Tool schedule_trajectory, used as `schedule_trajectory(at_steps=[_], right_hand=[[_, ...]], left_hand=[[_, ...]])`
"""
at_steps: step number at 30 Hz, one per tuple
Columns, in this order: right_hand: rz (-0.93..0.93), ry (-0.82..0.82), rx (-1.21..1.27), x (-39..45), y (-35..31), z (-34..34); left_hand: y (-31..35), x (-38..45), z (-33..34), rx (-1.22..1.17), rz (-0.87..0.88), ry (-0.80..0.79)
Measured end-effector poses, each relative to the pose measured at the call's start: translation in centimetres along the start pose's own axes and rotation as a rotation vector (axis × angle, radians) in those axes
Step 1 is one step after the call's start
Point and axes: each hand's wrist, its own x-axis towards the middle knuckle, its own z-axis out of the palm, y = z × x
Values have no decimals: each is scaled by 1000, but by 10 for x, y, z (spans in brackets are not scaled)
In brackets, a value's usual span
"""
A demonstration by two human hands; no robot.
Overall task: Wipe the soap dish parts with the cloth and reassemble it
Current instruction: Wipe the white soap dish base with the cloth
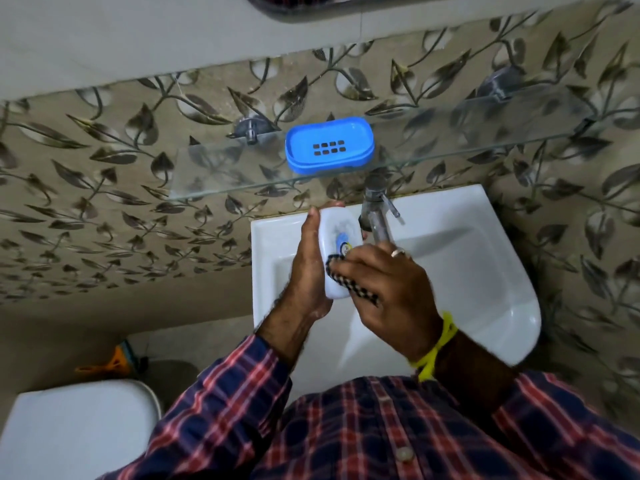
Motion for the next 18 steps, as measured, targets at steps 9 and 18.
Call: schedule_trajectory(at_steps=[9,18], right_hand=[[-24,15,59,-19,8,-3],[66,72,-1,-5,27,-5]], left_hand=[[8,6,5,73,88,113],[5,4,10,-16,43,79]])
